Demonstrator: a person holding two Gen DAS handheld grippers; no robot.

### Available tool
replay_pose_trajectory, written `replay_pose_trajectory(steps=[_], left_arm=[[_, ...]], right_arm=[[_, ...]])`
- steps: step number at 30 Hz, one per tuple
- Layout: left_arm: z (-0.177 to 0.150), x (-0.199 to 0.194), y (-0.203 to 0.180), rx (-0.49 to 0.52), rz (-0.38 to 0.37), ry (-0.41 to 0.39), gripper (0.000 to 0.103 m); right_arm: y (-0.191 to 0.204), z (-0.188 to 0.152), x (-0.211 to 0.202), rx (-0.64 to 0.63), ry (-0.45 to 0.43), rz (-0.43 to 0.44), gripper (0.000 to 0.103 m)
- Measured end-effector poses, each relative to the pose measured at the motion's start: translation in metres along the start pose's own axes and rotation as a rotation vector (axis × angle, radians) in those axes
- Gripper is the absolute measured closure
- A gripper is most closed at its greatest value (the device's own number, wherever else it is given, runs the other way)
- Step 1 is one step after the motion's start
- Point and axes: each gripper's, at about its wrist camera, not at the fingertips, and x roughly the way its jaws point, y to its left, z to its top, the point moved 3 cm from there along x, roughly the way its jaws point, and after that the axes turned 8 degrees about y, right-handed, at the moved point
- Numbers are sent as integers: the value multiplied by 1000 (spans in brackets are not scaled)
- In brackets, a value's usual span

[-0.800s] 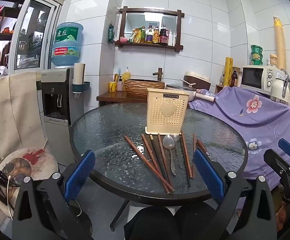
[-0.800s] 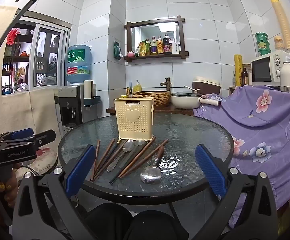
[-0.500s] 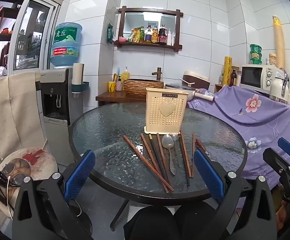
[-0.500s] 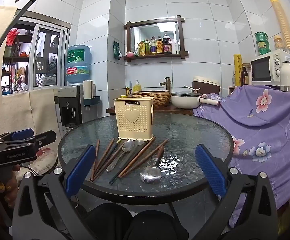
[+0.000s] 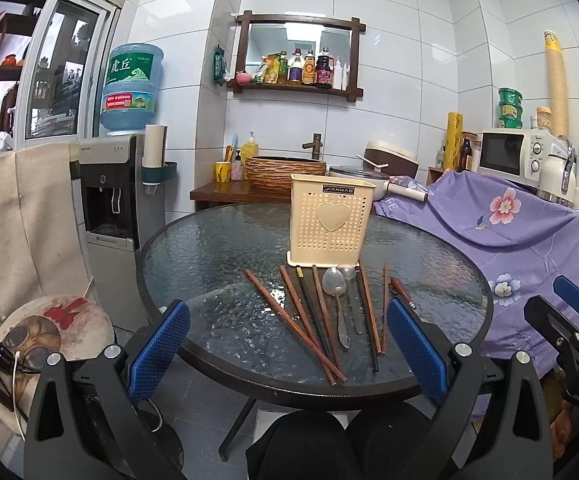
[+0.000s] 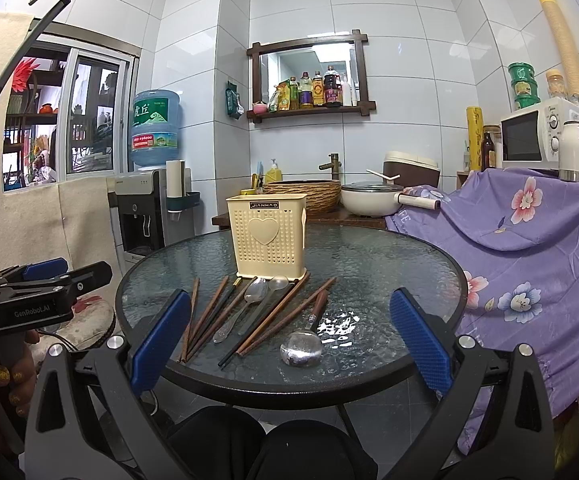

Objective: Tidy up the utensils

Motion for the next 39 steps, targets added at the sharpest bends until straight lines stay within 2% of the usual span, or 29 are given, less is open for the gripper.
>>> replay_pose_trajectory(steps=[39], left_arm=[[-6,3,-6,-3,-2,6,6]], right_arm=[[-1,-4,5,5,7,1,5]])
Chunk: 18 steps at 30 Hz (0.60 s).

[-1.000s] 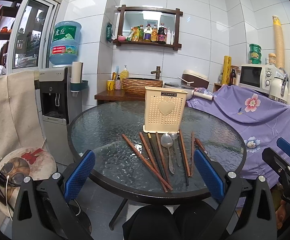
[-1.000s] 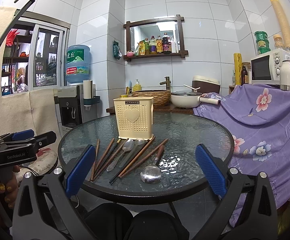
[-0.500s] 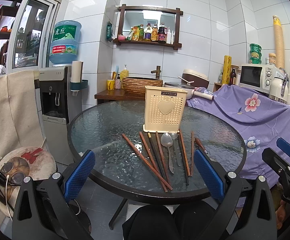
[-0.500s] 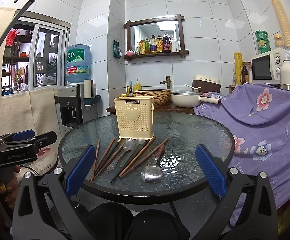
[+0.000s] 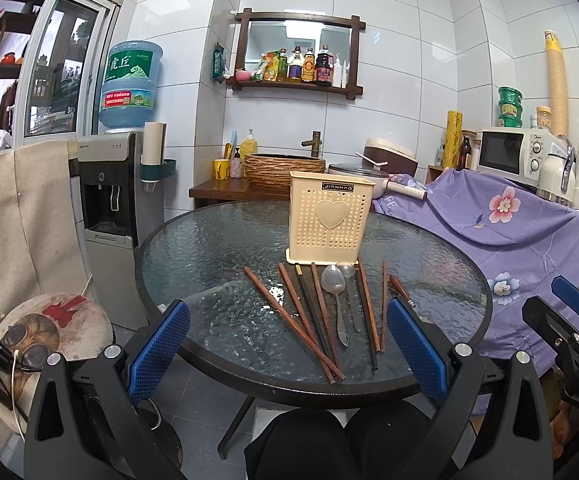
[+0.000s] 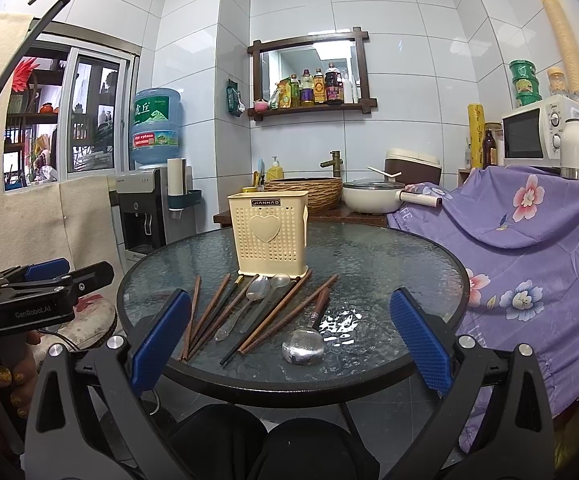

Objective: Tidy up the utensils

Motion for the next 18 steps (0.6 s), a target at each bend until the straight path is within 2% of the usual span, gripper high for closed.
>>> replay_pose_trajectory(steps=[18], left_arm=[[-5,4,-2,1,0,4,6]], right_arm=[[2,-3,2,2,5,3,5]])
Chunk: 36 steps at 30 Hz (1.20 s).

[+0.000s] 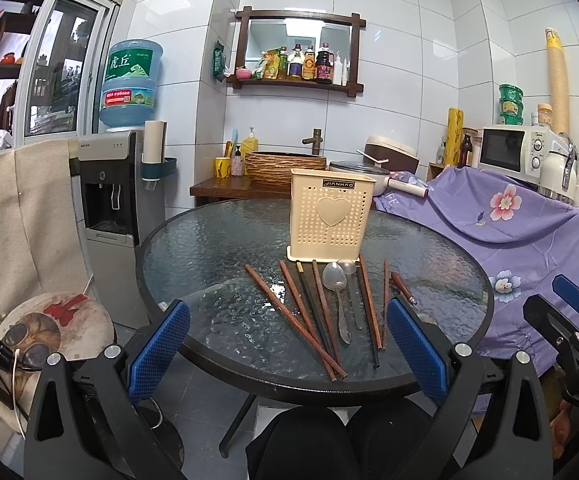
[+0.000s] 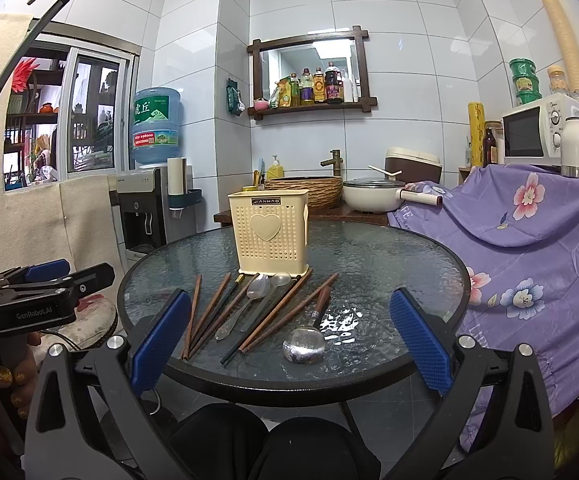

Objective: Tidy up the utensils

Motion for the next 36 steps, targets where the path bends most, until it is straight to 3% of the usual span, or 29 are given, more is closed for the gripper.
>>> replay_pose_trajectory(steps=[9,12,15,18,24,32,36], left_arm=[[-12,10,2,4,7,9,6],[-17,26,6,11,42,35,6],[-14,54,21,-31,54,139,6],[-11,72,39,-101,46,171,6],[-6,114,63,-125,68,306,7],[19,169,68,-134,5,458,28],[27,192,66,-135,2,509,42]], right_arm=[[1,-2,1,-2,5,-1,5],[-2,-3,9,-3,22,-6,5],[-11,-8,26,13,73,-16,5],[-22,-14,48,32,133,-50,5],[-40,-15,115,75,348,-86,5],[-60,17,177,158,468,-28,32],[-63,22,202,176,534,-27,40]])
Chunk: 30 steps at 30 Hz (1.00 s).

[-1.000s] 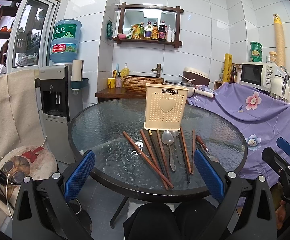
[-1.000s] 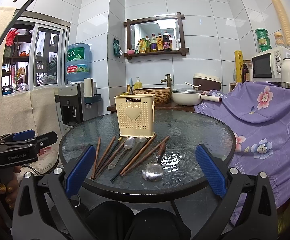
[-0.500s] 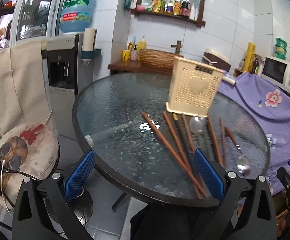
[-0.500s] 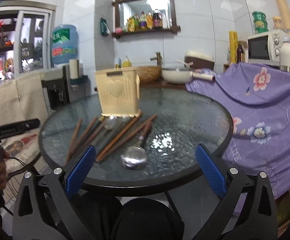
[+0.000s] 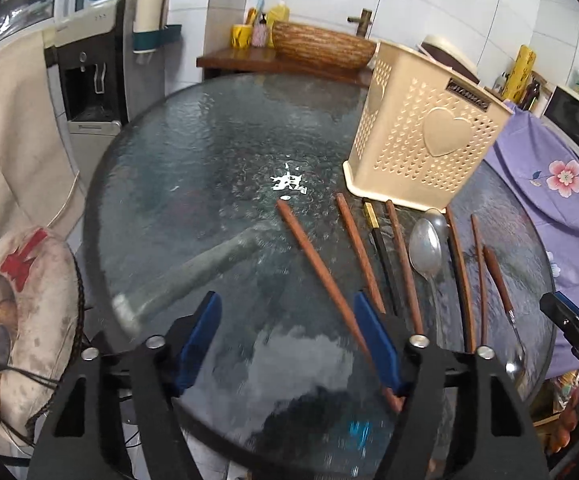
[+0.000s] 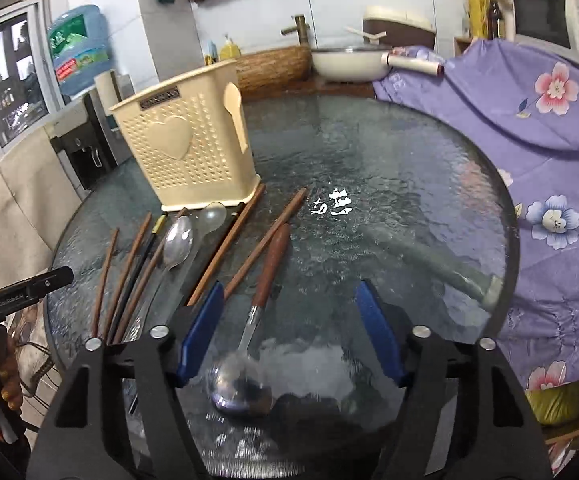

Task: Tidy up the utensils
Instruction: 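Lower the left tool onto a brown wooden chopstick and close it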

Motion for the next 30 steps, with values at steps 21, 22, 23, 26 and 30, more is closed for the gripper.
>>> replay_pose_trajectory(steps=[21,22,23,26,30], left_arm=[[47,49,-13,-14,60,119,72],[49,51,-14,-14,62,124,73],[51,52,-15,-13,60,129,77],[54,56,-19,1,66,136,80],[60,62,-22,1,64,140,84]], right_arm=[[17,30,70,-26,168,-48,73],[17,30,71,-27,168,-50,73],[17,31,71,-27,168,-51,74],[19,34,74,-33,170,-59,78],[19,38,77,-39,175,-63,81]])
